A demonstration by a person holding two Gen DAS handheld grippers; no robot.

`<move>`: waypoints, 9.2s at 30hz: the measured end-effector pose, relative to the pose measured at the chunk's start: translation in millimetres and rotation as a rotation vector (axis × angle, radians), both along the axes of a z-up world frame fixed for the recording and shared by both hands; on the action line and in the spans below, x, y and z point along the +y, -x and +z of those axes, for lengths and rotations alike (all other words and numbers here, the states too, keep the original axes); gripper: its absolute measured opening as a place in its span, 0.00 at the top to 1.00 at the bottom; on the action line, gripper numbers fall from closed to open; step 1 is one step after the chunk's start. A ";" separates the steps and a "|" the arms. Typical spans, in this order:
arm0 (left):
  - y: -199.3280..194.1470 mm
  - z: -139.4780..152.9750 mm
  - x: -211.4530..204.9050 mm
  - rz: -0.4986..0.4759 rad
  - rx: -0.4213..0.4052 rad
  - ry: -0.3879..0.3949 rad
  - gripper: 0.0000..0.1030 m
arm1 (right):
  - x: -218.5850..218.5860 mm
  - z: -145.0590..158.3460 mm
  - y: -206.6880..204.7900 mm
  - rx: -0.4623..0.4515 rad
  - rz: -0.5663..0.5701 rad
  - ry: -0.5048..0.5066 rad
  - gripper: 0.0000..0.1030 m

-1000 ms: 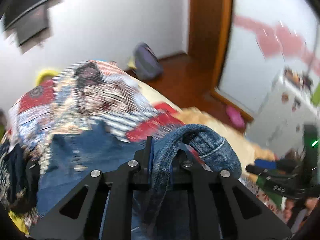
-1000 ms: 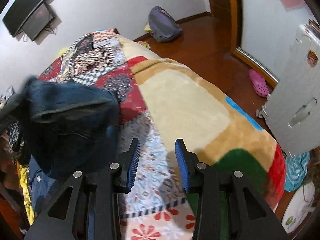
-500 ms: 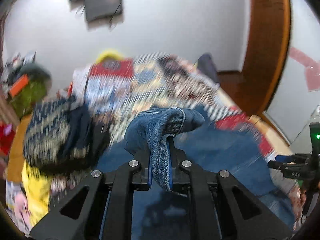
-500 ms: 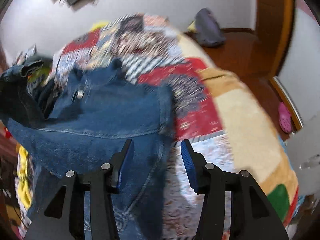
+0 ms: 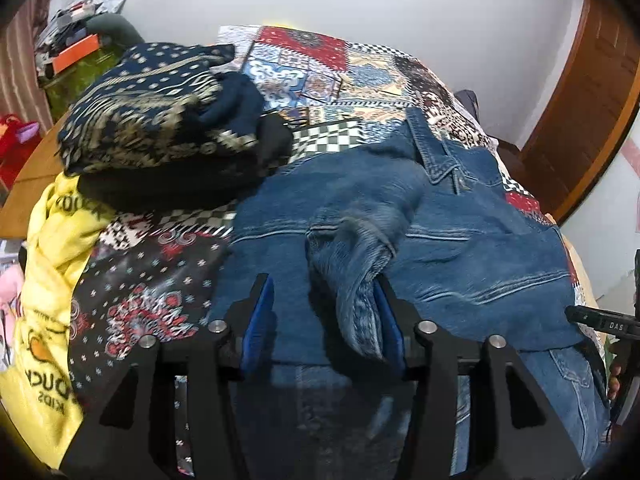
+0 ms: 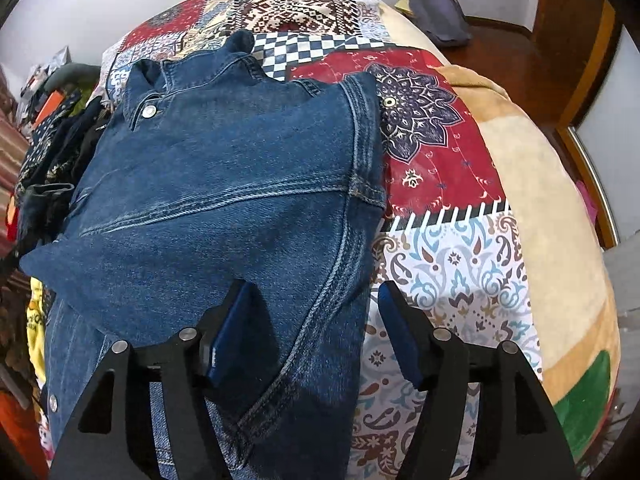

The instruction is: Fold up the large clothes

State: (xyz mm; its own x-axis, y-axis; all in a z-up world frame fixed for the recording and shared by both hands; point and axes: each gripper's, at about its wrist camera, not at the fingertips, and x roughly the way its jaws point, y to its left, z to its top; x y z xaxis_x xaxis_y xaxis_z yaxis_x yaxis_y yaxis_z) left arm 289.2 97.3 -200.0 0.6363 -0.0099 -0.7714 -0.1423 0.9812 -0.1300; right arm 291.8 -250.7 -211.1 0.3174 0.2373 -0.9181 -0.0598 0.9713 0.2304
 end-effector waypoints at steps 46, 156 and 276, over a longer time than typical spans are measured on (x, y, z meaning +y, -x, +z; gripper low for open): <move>-40.5 -86.0 96.6 0.000 0.220 0.518 0.41 | -32.3 -27.6 -71.7 -0.006 -0.112 -0.208 0.60; -76.3 125.0 24.8 -0.053 -0.184 0.080 1.00 | -31.3 124.1 -112.6 -0.320 0.059 -0.151 0.90; -120.1 -31.2 -60.4 -0.212 0.083 -0.192 0.29 | 112.9 4.4 -90.7 -0.192 0.381 -0.013 0.20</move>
State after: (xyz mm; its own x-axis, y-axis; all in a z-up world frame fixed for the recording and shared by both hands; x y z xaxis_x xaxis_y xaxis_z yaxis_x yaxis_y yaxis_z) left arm 409.3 37.0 -231.2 0.5701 0.0151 -0.8215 0.0658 0.9958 0.0640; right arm 382.5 -137.7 -206.6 0.3698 0.3817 -0.8470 -0.4565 0.8687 0.1922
